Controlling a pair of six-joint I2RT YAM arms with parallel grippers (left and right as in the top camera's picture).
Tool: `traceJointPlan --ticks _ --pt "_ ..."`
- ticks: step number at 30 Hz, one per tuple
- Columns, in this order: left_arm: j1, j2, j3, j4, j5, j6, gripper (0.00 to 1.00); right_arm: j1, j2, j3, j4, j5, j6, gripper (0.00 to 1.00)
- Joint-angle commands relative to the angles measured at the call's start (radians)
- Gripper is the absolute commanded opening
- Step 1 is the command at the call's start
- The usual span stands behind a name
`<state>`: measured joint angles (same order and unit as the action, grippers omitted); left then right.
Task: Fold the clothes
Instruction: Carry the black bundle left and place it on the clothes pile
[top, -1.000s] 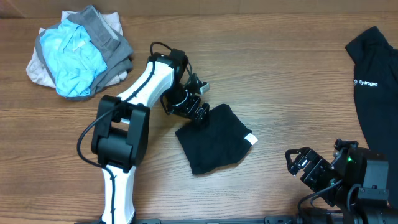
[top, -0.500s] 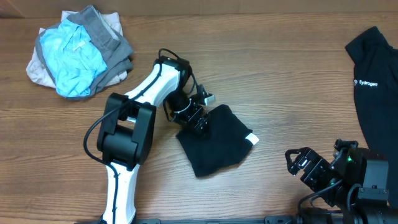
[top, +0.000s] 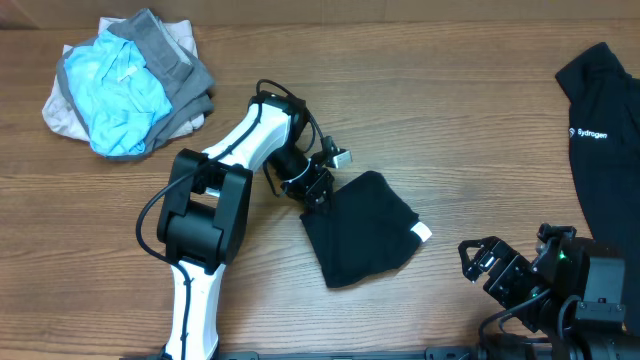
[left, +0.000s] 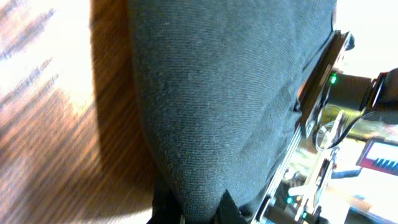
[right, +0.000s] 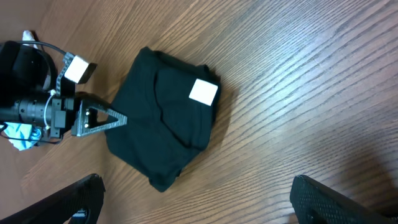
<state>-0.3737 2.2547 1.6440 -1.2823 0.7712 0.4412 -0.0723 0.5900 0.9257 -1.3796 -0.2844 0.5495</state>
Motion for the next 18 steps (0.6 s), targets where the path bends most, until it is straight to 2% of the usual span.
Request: traceJointPlan --ticks 1,4,7,9,13,18 --pt "-0.008 0.014 -0.013 0.063 0.071 -0.129 0.04 0.000 -0.005 0.007 0.005 -0.004 0.002 1.00" --pt "0.010 0.014 -0.016 0.168 0.034 -0.316 0.04 0.000 -0.005 0.007 0.005 -0.004 0.002 1.00" --pt "0.044 0.014 -0.016 0.249 -0.082 -0.539 0.04 0.000 -0.005 0.007 0.005 -0.004 0.002 1.00" --pt "0.081 0.014 -0.016 0.277 -0.164 -0.643 0.04 0.000 -0.005 0.007 0.005 -0.004 0.002 1.00" --pt "0.175 0.014 -0.016 0.294 -0.259 -0.761 0.04 0.000 -0.005 0.007 0.005 -0.004 0.002 1.00" --pt "0.332 0.014 -0.016 0.294 -0.258 -0.759 0.04 0.000 -0.005 0.007 0.005 -0.004 0.002 1.00"
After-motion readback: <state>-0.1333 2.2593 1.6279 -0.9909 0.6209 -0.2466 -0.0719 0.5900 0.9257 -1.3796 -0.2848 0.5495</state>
